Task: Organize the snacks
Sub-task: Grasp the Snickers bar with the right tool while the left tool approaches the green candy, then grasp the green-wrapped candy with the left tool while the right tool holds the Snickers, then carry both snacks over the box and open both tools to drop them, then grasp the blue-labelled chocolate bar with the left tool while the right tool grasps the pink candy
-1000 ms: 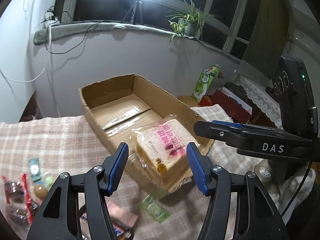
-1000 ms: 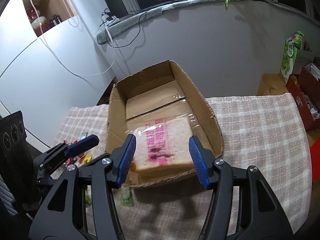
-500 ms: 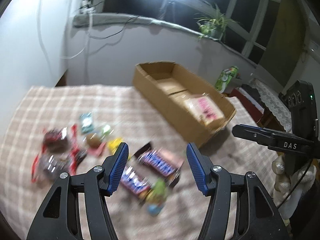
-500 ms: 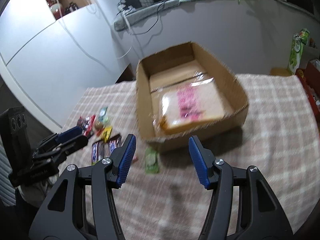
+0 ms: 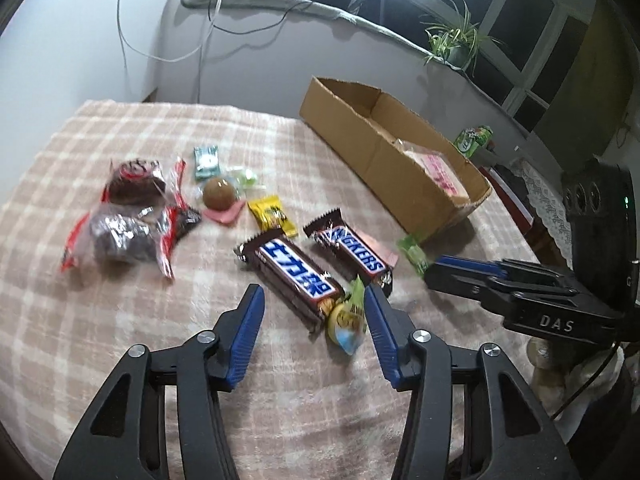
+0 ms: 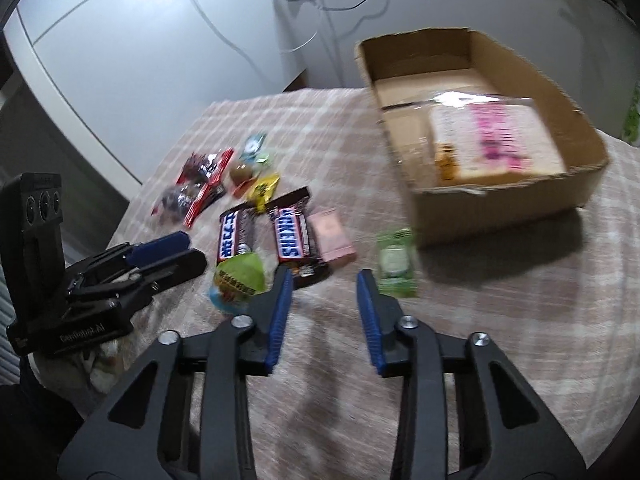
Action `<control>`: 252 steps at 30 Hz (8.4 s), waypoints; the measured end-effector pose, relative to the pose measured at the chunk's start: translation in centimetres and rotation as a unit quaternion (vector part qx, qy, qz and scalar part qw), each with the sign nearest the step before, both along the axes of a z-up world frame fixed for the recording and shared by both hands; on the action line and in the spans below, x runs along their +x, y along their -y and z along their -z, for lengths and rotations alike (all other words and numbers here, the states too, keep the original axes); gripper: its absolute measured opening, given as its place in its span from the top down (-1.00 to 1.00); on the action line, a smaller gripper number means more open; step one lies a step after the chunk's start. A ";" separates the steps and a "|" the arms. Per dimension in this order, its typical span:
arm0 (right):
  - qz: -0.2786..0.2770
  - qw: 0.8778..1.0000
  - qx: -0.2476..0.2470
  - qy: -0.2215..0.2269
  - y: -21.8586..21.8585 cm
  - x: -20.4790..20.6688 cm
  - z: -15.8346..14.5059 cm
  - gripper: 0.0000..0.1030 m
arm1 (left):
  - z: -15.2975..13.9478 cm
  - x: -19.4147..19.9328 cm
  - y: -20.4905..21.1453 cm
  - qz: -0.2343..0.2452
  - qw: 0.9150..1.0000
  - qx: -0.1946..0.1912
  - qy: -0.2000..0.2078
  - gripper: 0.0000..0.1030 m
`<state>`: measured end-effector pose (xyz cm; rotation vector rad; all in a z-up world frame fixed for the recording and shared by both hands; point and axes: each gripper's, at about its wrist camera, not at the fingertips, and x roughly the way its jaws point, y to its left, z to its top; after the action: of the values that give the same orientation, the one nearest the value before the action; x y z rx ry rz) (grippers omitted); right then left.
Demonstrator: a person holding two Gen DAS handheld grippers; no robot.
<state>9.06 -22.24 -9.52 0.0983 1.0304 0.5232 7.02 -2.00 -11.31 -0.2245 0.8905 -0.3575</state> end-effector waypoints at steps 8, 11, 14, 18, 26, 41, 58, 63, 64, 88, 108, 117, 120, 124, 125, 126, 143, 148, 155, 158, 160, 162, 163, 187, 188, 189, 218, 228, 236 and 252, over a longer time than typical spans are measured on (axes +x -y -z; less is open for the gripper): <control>-0.025 1.000 -0.005 -0.012 -2.4 1.3 0.8 0.44 | 1.0 -0.4 0.9 0.026 1.000 0.010 -0.009 0.15; -0.027 0.999 -0.010 -0.016 -2.9 1.8 1.1 0.44 | 1.4 -0.3 1.3 0.034 0.999 0.008 -0.014 0.15; -0.031 0.999 -0.018 -0.016 -3.5 2.3 1.2 0.44 | 1.6 -0.4 1.7 0.039 0.999 0.007 -0.019 0.15; -0.040 0.999 -0.028 -0.016 -4.4 2.9 1.4 0.44 | 1.9 -0.5 2.2 0.042 0.999 0.010 -0.022 0.30; -0.048 0.998 -0.044 -0.024 -5.7 4.5 2.2 0.44 | 2.1 -0.2 2.3 0.041 0.999 0.009 -0.017 0.52; -0.070 0.993 -0.089 -0.029 -7.6 5.4 2.8 0.41 | 2.2 -0.8 2.3 0.040 0.999 0.006 -0.008 0.59; -0.043 0.997 -0.049 -0.034 -5.5 3.8 1.8 0.41 | 1.8 -3.3 0.5 0.040 0.999 -0.002 -0.016 0.58; -0.040 0.997 -0.049 -0.036 -5.5 3.5 2.0 0.41 | 1.9 -4.1 0.5 0.035 0.999 -0.005 -0.018 0.58; -0.040 0.997 -0.048 -0.035 -5.4 3.4 2.0 0.41 | 1.9 -4.2 0.5 0.034 0.999 -0.006 -0.018 0.59; -0.033 0.999 -0.029 -0.030 -3.8 1.3 1.2 0.41 | 1.7 -6.3 0.2 0.051 0.998 0.022 0.004 0.64; -0.066 0.996 -0.012 -0.052 -6.2 -2.7 2.3 0.41 | 0.8 -7.8 0.3 0.045 0.995 0.077 0.048 0.73; -0.062 0.996 -0.010 -0.058 -5.7 -3.0 2.6 0.41 | 1.6 -6.9 1.1 0.053 0.995 0.073 0.045 0.62; -0.063 0.996 -0.012 -0.056 -5.7 -2.9 2.6 0.41 | 1.8 -6.5 0.7 0.050 0.996 0.054 0.040 0.59; -0.060 0.996 -0.006 -0.058 -5.5 -2.9 2.5 0.41 | 1.4 -6.7 0.8 0.052 0.997 0.048 0.041 0.60; -0.060 0.997 -0.005 -0.056 -5.5 -2.9 2.4 0.41 | 1.2 -6.8 0.8 0.052 0.997 0.047 0.044 0.60; -0.058 0.997 -0.004 -0.053 -5.3 -3.0 2.1 0.41 | 0.9 -6.8 0.8 0.052 0.997 0.045 0.046 0.60; 0.028 0.999 0.008 0.028 1.8 0.1 -3.9 0.41 | -4.4 -0.2 2.3 0.062 0.993 0.013 0.097 0.60; 0.061 0.997 0.005 0.045 4.4 2.8 -5.2 0.41 | -5.5 3.2 3.6 0.070 0.991 0.012 0.110 0.60; 0.093 0.994 -0.008 0.053 7.0 7.8 -5.6 0.41 | -6.3 8.3 5.5 0.077 0.991 -0.006 0.108 0.60; 0.103 0.993 -0.014 0.051 7.8 9.7 -5.3 0.41 | -6.0 10.1 6.4 0.077 0.992 -0.004 0.102 0.60; 0.108 0.993 -0.018 0.048 8.1 11.0 -4.9 0.41 | -5.8 11.1 6.8 0.077 0.992 -0.003 0.097 0.60; 0.112 0.993 -0.019 0.042 8.3 12.2 -4.5 0.41 | -5.5 11.9 7.1 0.075 0.993 -0.007 0.091 0.60; 0.114 0.993 -0.020 0.039 8.4 12.9 -4.2 0.41 | -5.4 12.4 7.2 0.074 0.993 -0.010 0.088 0.60; 0.133 0.989 -0.040 0.050 9.1 14.5 -3.9 -0.14 | -5.7 13.5 9.0 0.085 0.993 -0.005 0.087 0.13; 0.133 0.989 -0.039 0.051 9.1 14.4 -4.0 -0.14 | -5.8 13.4 8.9 0.084 0.993 -0.005 0.087 0.13; 0.133 0.989 -0.038 0.051 9.2 14.2 -4.1 -0.14 | -5.9 13.2 8.7 0.083 0.993 -0.005 0.088 0.13; 0.013 0.998 -0.009 0.059 1.0 1.5 -5.3 -0.14 | -6.2 0.5 -3.6 -0.013 0.997 -0.021 0.076 0.13; -0.017 0.999 -0.038 0.019 -1.6 1.2 -1.0 0.12 | -2.1 -1.6 -2.0 0.010 0.999 -0.014 0.028 0.13; -0.023 0.995 -0.089 0.026 -3.9 3.2 1.0 0.22 | -0.2 -1.3 -0.9 0.015 1.000 -0.008 0.010 0.13; -0.051 0.988 -0.147 0.024 -6.1 4.8 3.2 0.38 | 1.6 0.0 0.0 0.016 1.000 0.021 -0.007 0.13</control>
<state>13.89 -16.11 -12.69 -0.2283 1.0588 0.4585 6.99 -1.97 -12.93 -0.1735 0.9151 -0.3676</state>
